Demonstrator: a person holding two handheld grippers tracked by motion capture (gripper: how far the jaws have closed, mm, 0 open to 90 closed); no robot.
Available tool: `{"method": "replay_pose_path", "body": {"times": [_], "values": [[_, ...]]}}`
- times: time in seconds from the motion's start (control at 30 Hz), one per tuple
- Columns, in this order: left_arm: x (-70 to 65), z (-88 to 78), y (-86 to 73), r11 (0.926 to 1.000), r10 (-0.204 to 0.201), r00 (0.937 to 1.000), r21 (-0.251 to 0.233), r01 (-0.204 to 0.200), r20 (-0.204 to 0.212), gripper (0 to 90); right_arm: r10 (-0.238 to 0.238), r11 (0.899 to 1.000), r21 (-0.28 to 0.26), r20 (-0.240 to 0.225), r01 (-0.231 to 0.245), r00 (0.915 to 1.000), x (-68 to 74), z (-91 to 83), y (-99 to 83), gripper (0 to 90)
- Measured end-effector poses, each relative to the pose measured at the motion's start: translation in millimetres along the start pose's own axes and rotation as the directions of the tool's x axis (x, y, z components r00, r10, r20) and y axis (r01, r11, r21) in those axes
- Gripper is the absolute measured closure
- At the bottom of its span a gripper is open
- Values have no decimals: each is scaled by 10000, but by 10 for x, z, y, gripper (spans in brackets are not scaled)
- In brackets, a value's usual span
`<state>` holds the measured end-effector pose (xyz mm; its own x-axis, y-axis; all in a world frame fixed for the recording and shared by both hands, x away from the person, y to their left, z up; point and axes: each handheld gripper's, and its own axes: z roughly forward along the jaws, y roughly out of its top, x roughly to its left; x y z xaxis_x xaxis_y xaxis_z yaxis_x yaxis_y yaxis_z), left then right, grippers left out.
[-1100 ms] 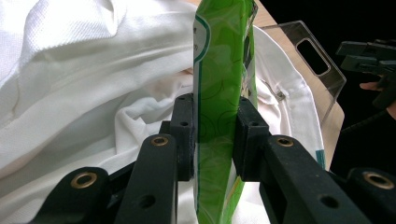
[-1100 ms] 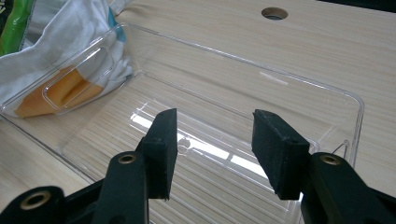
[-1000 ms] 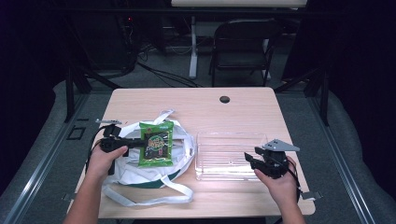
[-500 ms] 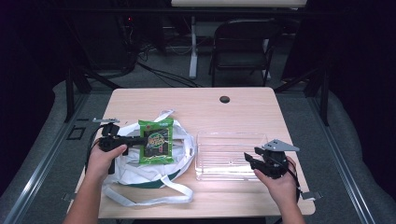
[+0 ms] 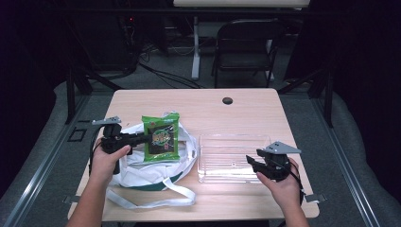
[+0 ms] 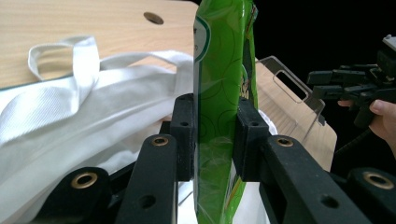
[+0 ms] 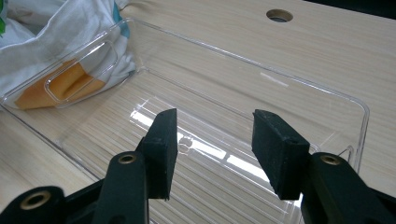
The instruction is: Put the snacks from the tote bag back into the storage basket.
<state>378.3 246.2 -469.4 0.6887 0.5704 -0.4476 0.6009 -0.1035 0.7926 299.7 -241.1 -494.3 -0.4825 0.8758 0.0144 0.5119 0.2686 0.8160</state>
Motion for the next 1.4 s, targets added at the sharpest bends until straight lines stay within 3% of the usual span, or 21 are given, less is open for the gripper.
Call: {"method": "replay_pose_path", "body": {"times": [0.13, 0.2, 0.4, 0.5, 0.6, 0.67, 0.8, 0.9, 0.93, 0.97, 1.0, 1.03, 1.1, 1.17, 1.2, 1.23, 1.27, 1.33, 1.4], "values": [[-48, 14, 13, 9997, 195, 9998, -127, -195, 47, 735, -407, 9992, 20, 64, 407, 9991, 20, 1, 8, 509], [-79, 24, 19, 9994, 281, 9996, -225, -280, 48, 735, -867, 9962, 59, 186, 866, 9961, 41, 8, 15, 510], [-155, 67, 21, 9985, 371, 9992, -404, -364, 167, 735, -1117, 9934, 260, -162, 1121, 9936, 79, -5, 89, 510], [-204, 98, 22, 9980, 466, 9986, -445, -455, 258, 735, -1519, 9873, 417, -422, 1536, 9875, 113, -12, 185, 549], [-221, 115, 21, 9979, 458, 9986, -467, -445, 274, 735, -1708, 9836, 525, -350, 1725, 9847, 112, 15, 242, 567], [-236, 133, 20, 9977, 459, 9984, -517, -442, 318, 735, -1939, 9759, 924, -510, 1979, 9797, 98, 56, 315, 577], [-264, 162, 18, 9975, 505, 9977, -507, -482, 450, 736, -2424, 9609, 1131, -985, 2528, 9652, 111, 85, 518, 564], [-278, 174, 18, 9974, 530, 9973, -520, -503, 513, 736, -2923, 9396, 1455, -1304, 3099, 9474, 137, 100, 623, 541], [-278, 174, 18, 9974, 530, 9973, -520, -503, 513, 736, -2923, 9396, 1455, -1304, 3099, 9474, 137, 100, 623, 541], [-280, 179, 18, 9971, 552, 9970, -547, -522, 540, 737, -3175, 9255, 1591, -1686, 3436, 9332, 150, 107, 685, 519], [-287, 182, 17, 9972, 531, 9971, -559, -500, 553, 737, -3175, 9255, 1591, -1686, 3436, 9332, 150, 107, 685, 519], [-294, 184, 17, 9970, 532, 9969, -584, -499, 571, 737, -3259, 9177, 1665, -2043, 3608, 9231, 167, 111, 748, 504], [-315, 189, 21, 9965, 569, 9962, -645, -526, 664, 738, -3370, 9067, 1800, -2344, 3814, 9119, 185, 107, 821, 492], [-328, 195, 23, 9963, 591, 9956, -667, -543, 727, 737, -3472, 8998, 1817, -2524, 3967, 9032, 204, 102, 895, 486], [-328, 195, 23, 9963, 591, 9956, -667, -543, 727, 738, -3472, 8998, 1817, -2524, 3967, 9032, 204, 102, 895, 486], [-342, 203, 25, 9960, 616, 9952, -692, -564, 762, 738, -3539, 8951, 1775, -2749, 4090, 8940, 218, 91, 976, 472], [-348, 208, 25, 9961, 611, 9950, -690, -558, 784, 738, -3551, 8945, 1740, -2832, 4118, 8909, 232, 81, 1017, 466], [-353, 213, 24, 9961, 608, 9948, -692, -552, 811, 738, -3815, 8809, 1700, -2971, 4417, 8753, 249, 60, 1106, 449], [-371, 234, 21, 9960, 628, 9941, -691, -568, 890, 738, -3987, 8690, 1782, -3004, 4617, 8665, 262, 44, 1199, 443]]}}
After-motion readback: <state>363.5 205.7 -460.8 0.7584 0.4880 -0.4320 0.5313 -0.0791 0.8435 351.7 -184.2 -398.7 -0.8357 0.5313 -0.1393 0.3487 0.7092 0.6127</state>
